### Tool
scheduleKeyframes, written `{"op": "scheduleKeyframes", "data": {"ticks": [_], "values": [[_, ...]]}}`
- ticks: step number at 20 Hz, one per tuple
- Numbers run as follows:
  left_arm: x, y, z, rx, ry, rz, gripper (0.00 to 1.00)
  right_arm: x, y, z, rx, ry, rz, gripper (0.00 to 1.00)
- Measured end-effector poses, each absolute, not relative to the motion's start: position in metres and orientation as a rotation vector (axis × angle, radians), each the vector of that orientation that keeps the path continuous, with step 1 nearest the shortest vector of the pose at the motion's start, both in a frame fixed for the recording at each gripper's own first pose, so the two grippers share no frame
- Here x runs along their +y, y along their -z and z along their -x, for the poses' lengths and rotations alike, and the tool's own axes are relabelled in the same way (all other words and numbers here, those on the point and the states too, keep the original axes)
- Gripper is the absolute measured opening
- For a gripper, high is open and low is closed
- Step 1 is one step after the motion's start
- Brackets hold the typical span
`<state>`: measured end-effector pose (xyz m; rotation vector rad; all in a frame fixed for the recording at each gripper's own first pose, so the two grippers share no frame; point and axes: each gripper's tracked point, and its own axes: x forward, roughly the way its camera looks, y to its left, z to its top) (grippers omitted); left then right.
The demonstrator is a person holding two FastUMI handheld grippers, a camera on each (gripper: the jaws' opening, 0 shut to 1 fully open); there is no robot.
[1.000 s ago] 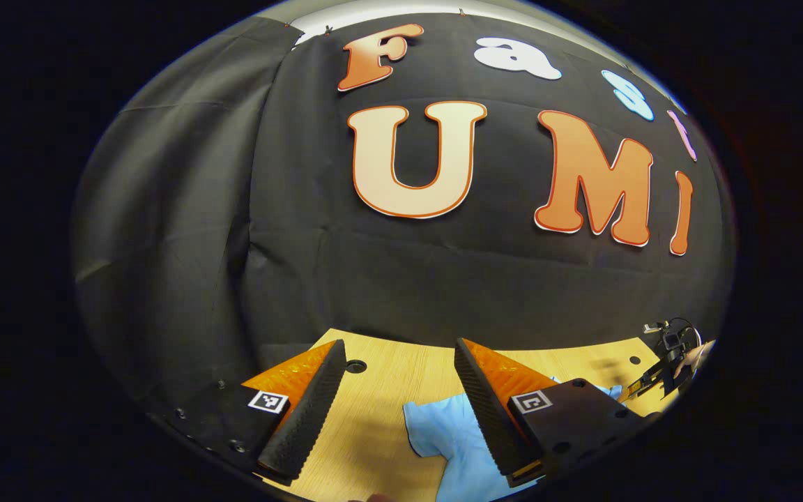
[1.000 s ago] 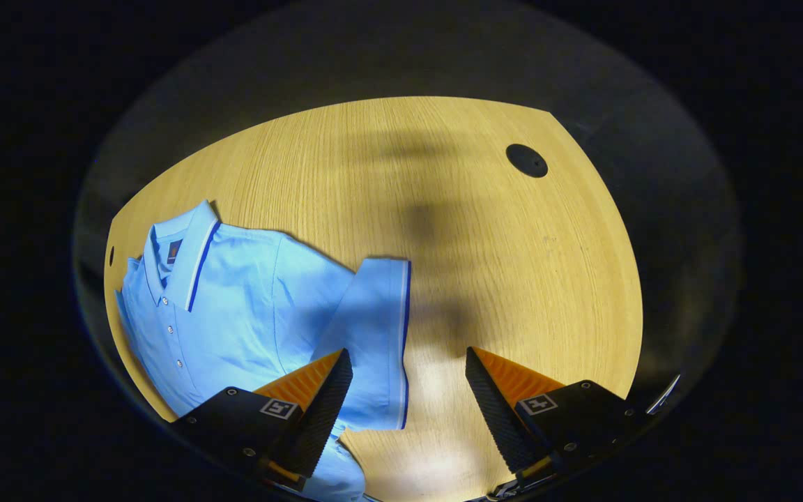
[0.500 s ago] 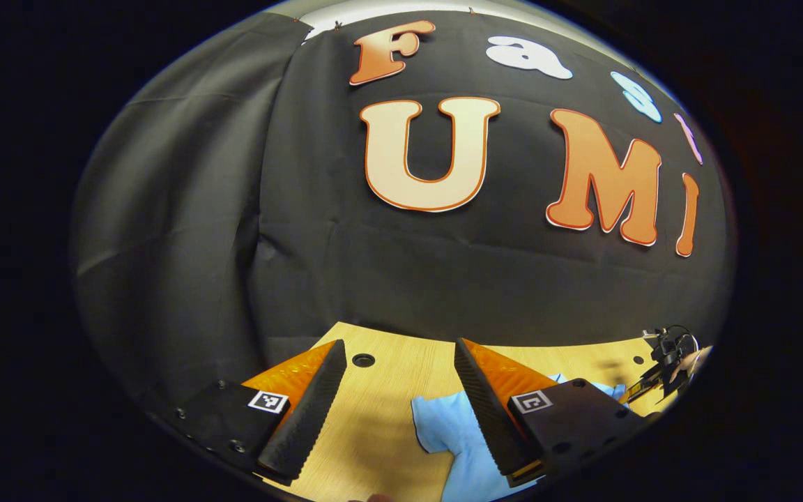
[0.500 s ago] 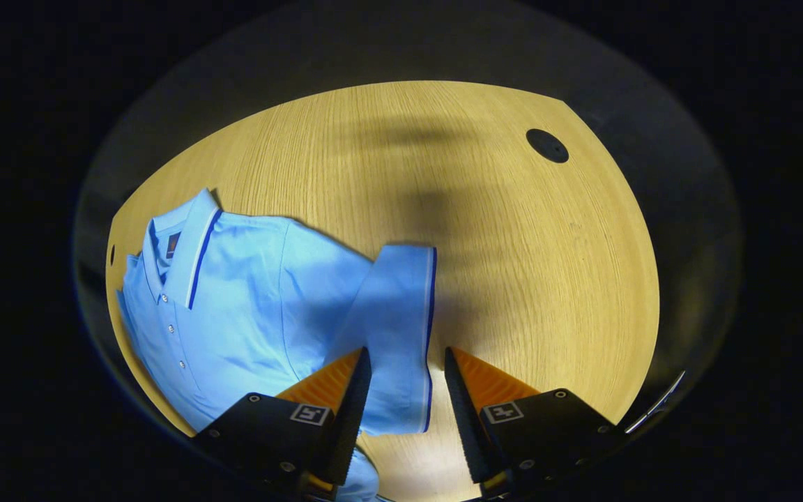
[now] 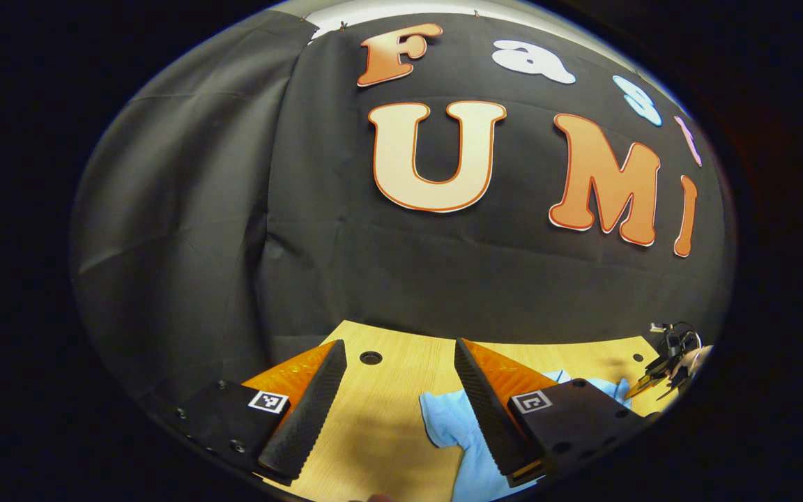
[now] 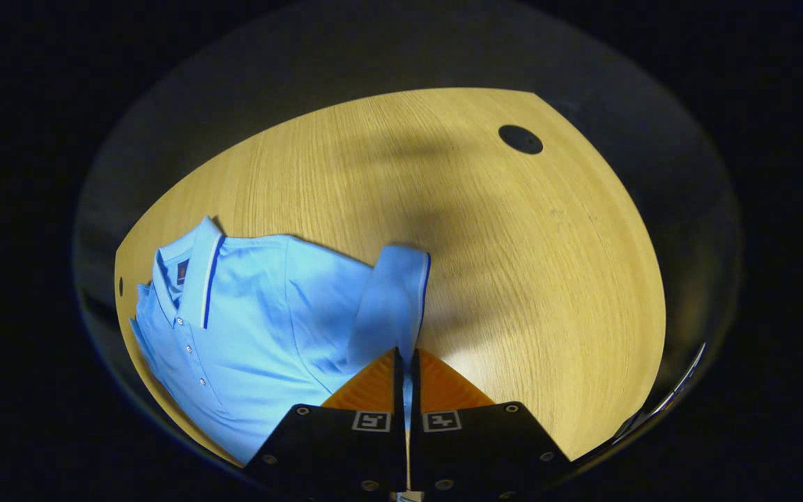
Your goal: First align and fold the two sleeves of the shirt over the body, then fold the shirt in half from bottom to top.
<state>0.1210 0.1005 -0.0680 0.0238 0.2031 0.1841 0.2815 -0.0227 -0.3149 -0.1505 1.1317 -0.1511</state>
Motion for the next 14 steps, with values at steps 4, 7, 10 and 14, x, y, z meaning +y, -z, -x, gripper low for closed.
{"op": "scheduleKeyframes", "data": {"ticks": [4, 7, 10, 14], "values": [[0.116, 0.068, -0.114, 0.206, -0.155, -0.021, 1.00, 0.016, 0.281, -0.271, 1.065, 0.108, 0.140, 0.02], [0.128, 0.066, -0.114, 0.205, -0.134, -0.043, 1.00, 0.042, 0.264, -0.264, 1.013, 0.080, 0.173, 0.02], [0.143, 0.060, -0.114, 0.198, -0.118, -0.050, 1.00, 0.088, 0.254, -0.248, 0.988, 0.017, 0.180, 0.02], [0.154, 0.060, -0.114, 0.199, -0.110, -0.048, 1.00, 0.154, 0.259, -0.234, 0.965, -0.127, 0.176, 0.03]]}}
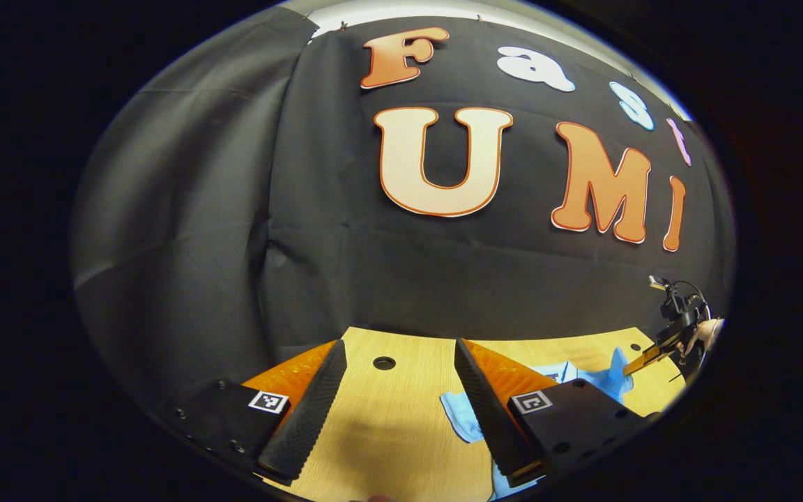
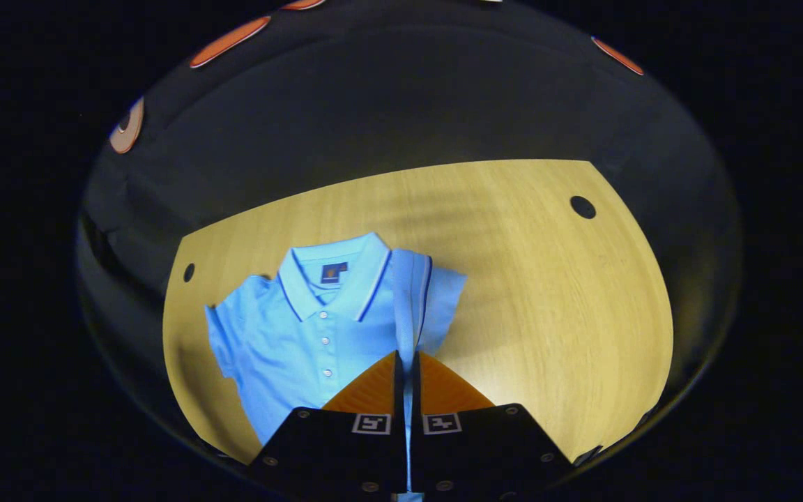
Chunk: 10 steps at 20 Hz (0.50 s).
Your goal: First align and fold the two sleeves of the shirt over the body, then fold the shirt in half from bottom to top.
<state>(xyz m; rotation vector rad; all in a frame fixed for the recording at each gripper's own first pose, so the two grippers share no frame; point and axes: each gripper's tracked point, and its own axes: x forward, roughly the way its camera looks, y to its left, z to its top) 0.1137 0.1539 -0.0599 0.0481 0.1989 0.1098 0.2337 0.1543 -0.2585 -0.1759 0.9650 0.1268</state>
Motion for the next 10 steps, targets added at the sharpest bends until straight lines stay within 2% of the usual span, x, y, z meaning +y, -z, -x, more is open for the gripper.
{"op": "scheduleKeyframes", "data": {"ticks": [2, 3, 4, 5, 7, 8, 10], "values": [[0.155, 0.063, -0.115, 0.207, -0.104, -0.046, 1.00, 0.192, 0.257, -0.222, 0.934, -0.260, 0.213, 0.06], [0.154, 0.065, -0.115, 0.213, -0.100, -0.043, 1.00, 0.210, 0.255, -0.213, 0.932, -0.310, 0.203, 0.16], [0.153, 0.066, -0.115, 0.218, -0.098, -0.039, 1.00, 0.219, 0.256, -0.207, 0.936, -0.333, 0.187, 0.21], [0.151, 0.067, -0.117, 0.220, -0.095, -0.036, 1.00, 0.223, 0.255, -0.202, 0.937, -0.347, 0.185, 0.41], [0.148, 0.072, -0.121, 0.235, -0.096, -0.027, 1.00, 0.223, 0.250, -0.198, 0.916, -0.351, 0.196, 0.58], [0.146, 0.081, -0.124, 0.256, -0.101, -0.018, 1.00, 0.220, 0.237, -0.197, 0.881, -0.347, 0.204, 0.78], [0.139, 0.095, -0.133, 0.296, -0.099, 0.011, 1.00, 0.214, 0.206, -0.197, 0.796, -0.338, 0.199, 0.99]]}}
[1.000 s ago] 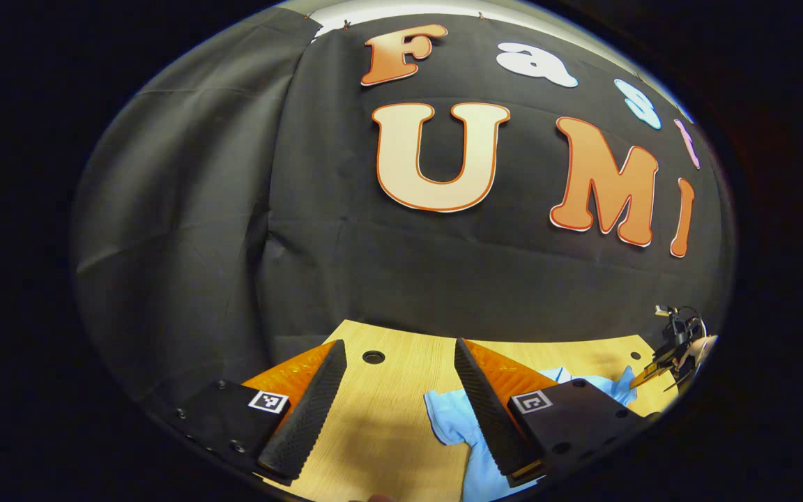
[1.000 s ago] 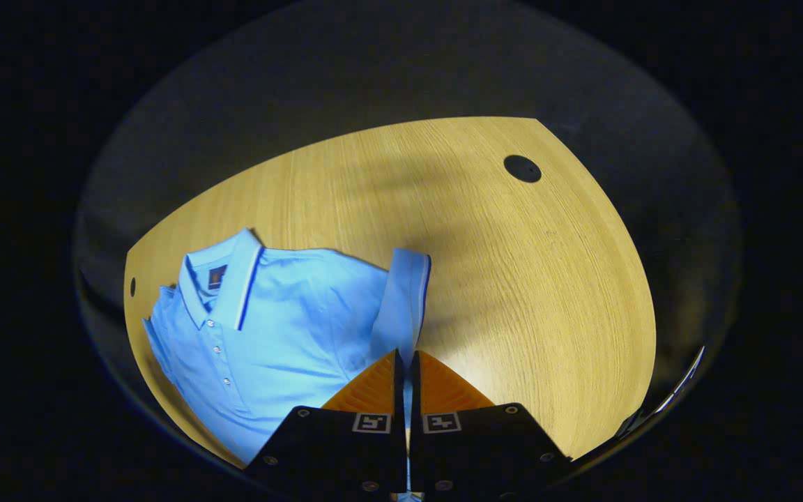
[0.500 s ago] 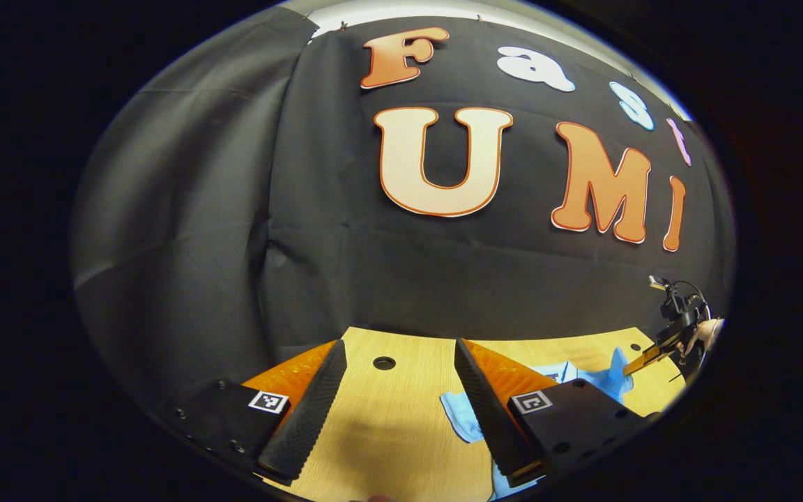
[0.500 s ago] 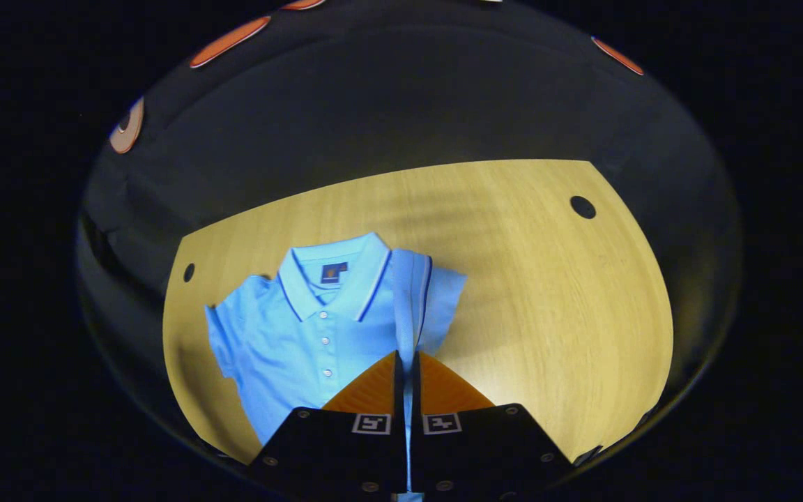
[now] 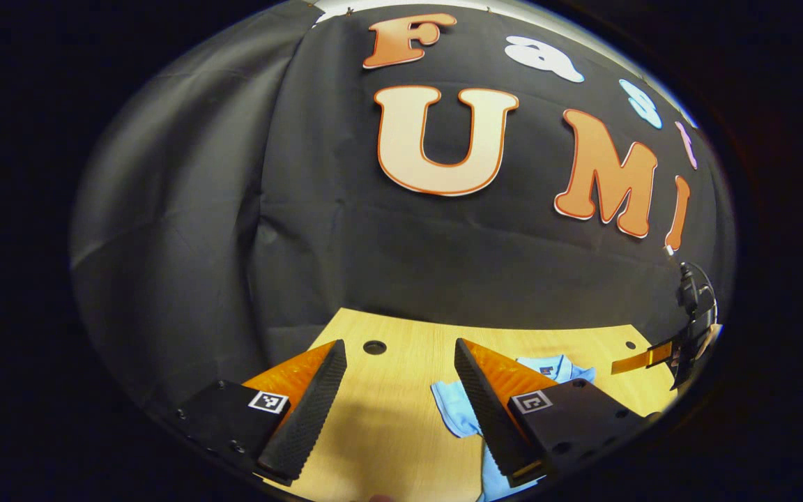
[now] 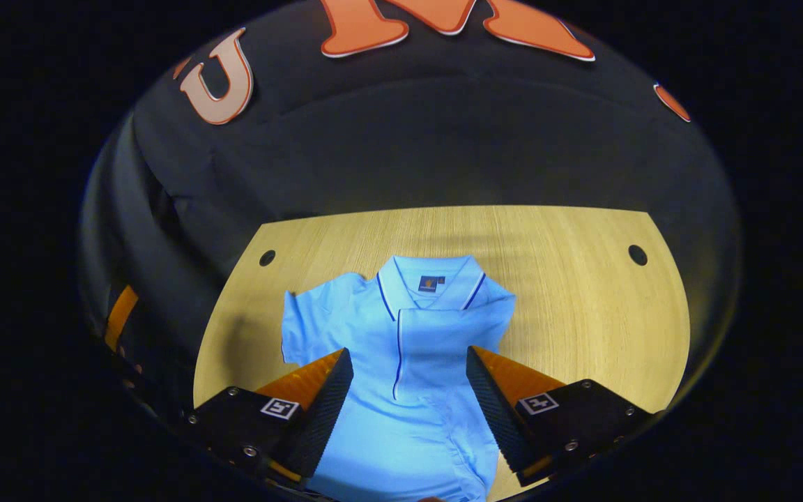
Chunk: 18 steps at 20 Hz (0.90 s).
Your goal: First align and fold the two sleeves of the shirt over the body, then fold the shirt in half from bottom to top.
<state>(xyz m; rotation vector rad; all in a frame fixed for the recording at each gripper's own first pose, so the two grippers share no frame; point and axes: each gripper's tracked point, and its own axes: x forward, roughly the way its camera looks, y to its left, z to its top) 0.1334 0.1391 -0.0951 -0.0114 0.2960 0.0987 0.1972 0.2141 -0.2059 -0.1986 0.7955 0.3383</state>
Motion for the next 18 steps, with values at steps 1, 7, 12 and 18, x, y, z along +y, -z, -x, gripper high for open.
{"op": "scheduleKeyframes", "data": {"ticks": [1, 7, 12, 18], "values": [[0.135, 0.104, -0.140, 0.317, -0.099, 0.020, 1.00, 0.214, 0.196, -0.196, 0.767, -0.344, 0.191, 0.98], [0.097, 0.209, -0.189, 0.689, -0.084, 0.128, 1.00, 0.183, 0.170, -0.185, 0.732, -0.352, 0.188, 0.98], [0.081, 0.285, -0.220, 0.934, -0.088, 0.108, 1.00, 0.156, 0.167, -0.176, 0.751, -0.357, 0.150, 0.98], [0.085, 0.343, -0.236, 1.128, -0.119, 0.036, 1.00, 0.115, 0.182, -0.168, 0.785, -0.316, 0.181, 0.99]]}}
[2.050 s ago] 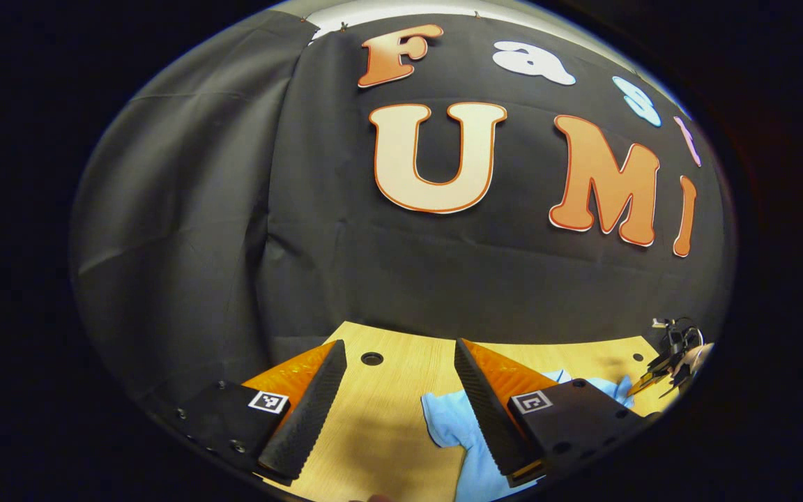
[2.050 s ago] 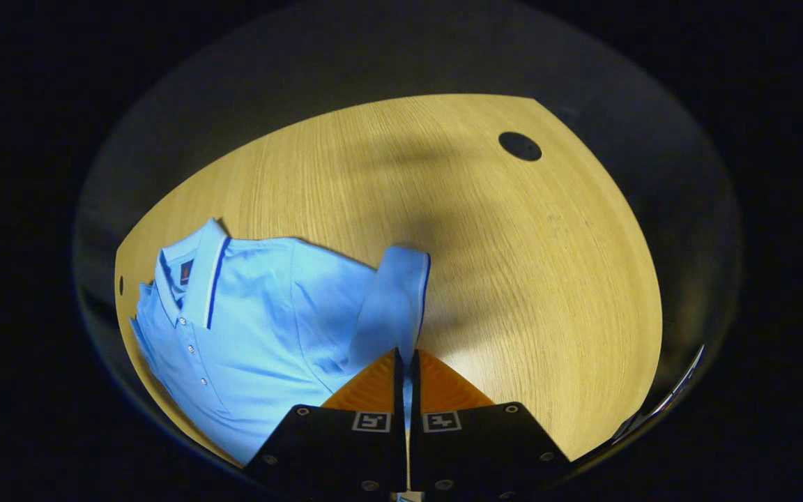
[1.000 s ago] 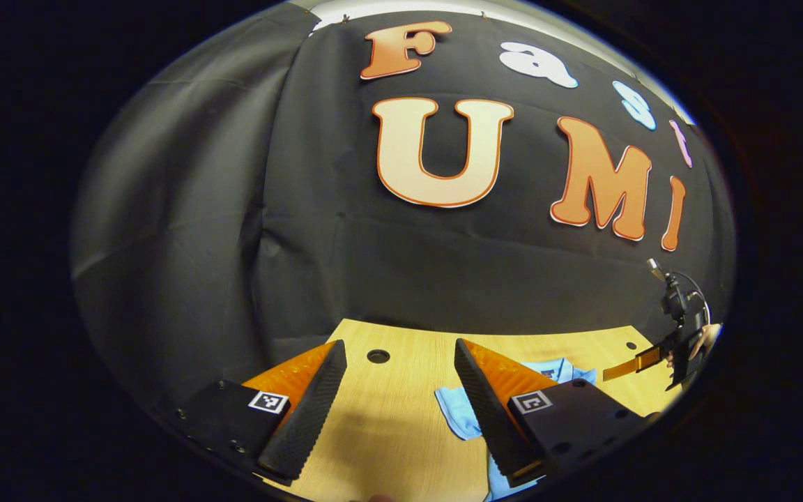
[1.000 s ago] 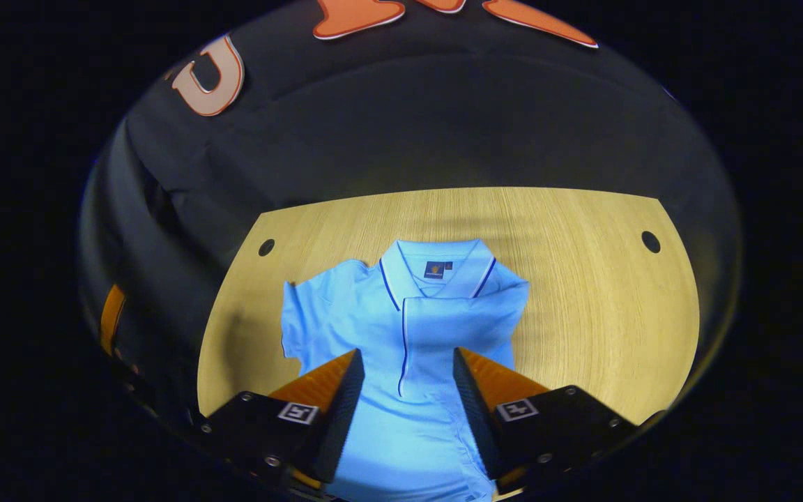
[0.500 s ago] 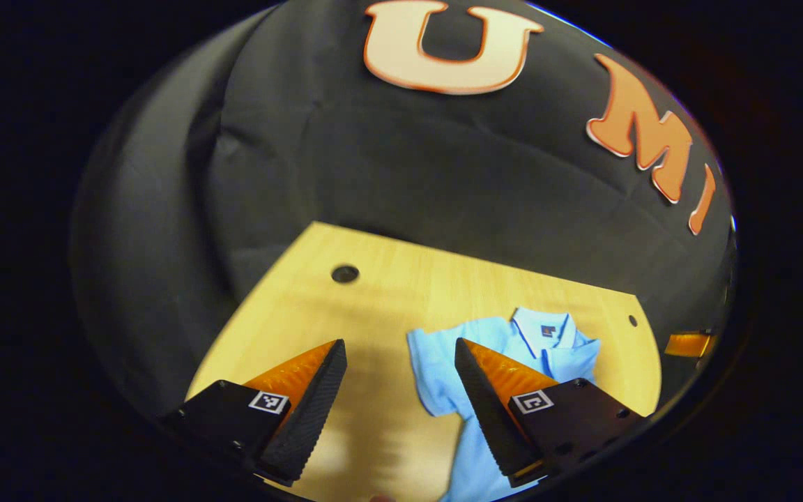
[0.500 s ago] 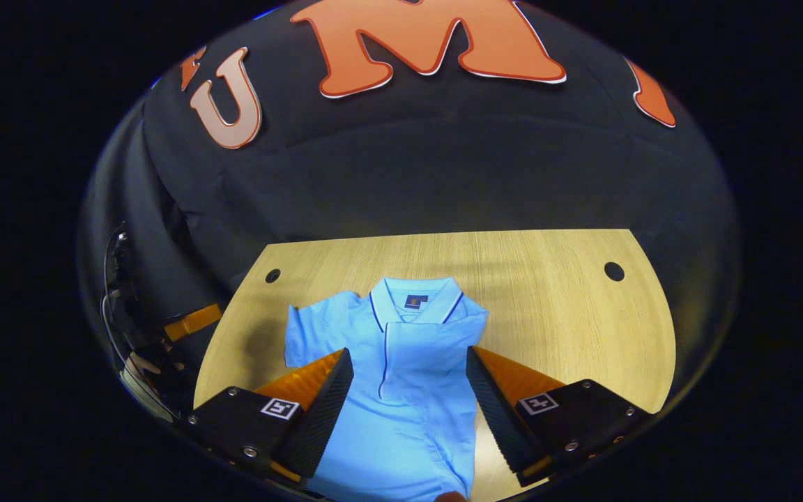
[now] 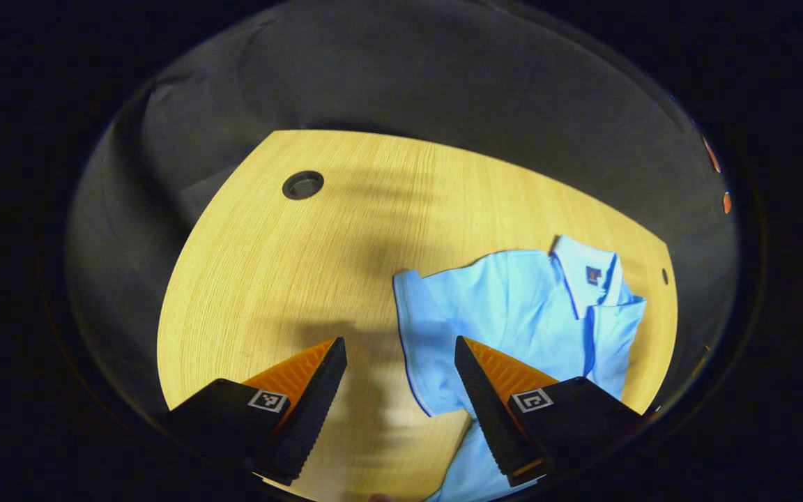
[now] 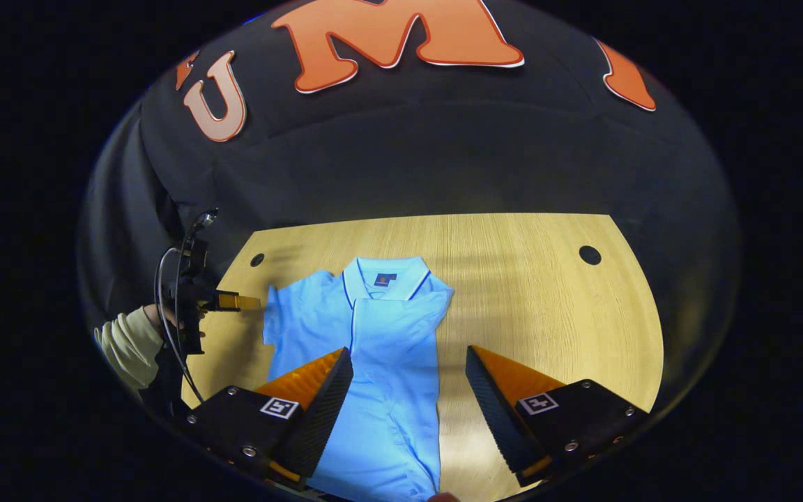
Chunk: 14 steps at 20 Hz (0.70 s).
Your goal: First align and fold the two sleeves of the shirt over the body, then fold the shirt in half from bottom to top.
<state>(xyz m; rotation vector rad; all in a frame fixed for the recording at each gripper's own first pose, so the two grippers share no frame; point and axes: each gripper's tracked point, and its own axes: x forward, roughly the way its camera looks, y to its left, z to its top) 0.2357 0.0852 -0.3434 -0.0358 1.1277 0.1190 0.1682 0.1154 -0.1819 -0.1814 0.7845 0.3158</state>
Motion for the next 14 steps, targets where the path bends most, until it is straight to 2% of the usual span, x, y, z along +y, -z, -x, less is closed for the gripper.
{"op": "scheduleKeyframes", "data": {"ticks": [6, 10, 11, 12, 13, 14], "values": [[0.093, 0.375, -0.235, 1.213, -0.160, 0.010, 1.00, 0.085, 0.188, -0.167, 0.813, -0.280, 0.134, 0.99], [0.094, 0.375, -0.237, 1.224, -0.154, -0.028, 0.98, 0.077, 0.189, -0.167, 0.820, -0.273, 0.110, 0.99], [0.091, 0.376, -0.237, 1.225, -0.152, -0.029, 0.93, 0.075, 0.189, -0.169, 0.821, -0.269, 0.112, 0.99], [0.090, 0.375, -0.239, 1.217, -0.149, -0.028, 0.92, 0.075, 0.189, -0.169, 0.821, -0.268, 0.112, 0.99], [0.089, 0.377, -0.238, 1.218, -0.154, -0.027, 0.81, 0.074, 0.190, -0.169, 0.822, -0.270, 0.110, 0.99], [0.087, 0.374, -0.239, 1.213, -0.147, -0.022, 0.74, 0.074, 0.190, -0.168, 0.825, -0.271, 0.107, 0.99]]}}
